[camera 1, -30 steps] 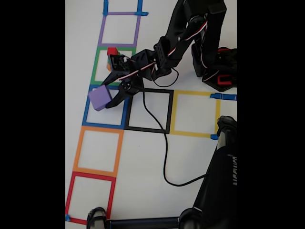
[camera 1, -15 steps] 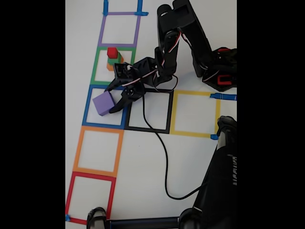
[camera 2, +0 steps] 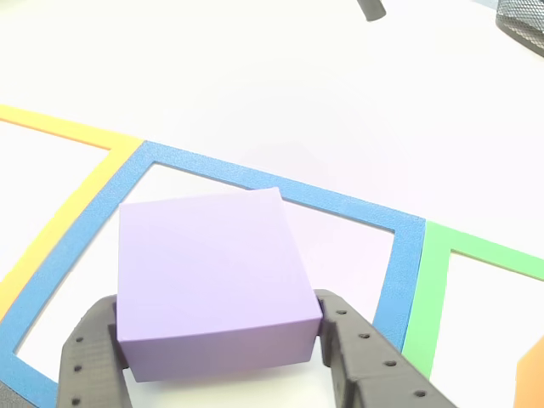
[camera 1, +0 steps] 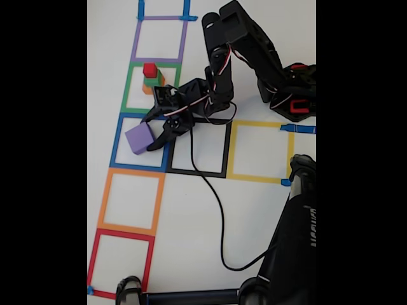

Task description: Tower of hanoi

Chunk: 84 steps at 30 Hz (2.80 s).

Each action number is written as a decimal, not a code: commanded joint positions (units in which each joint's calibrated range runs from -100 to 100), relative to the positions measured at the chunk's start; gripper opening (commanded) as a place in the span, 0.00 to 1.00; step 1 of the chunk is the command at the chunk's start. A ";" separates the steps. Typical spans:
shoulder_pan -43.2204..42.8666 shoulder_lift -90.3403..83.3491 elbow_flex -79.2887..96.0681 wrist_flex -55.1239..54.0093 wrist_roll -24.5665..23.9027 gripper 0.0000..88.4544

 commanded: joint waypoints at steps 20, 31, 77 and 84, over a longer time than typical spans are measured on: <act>2.85 2.33 2.28 -4.98 0.36 0.33; -0.22 0.31 2.28 -7.25 0.36 0.40; 25.19 -79.22 -70.00 149.27 0.36 0.00; 29.41 -80.35 -69.72 151.94 0.36 0.00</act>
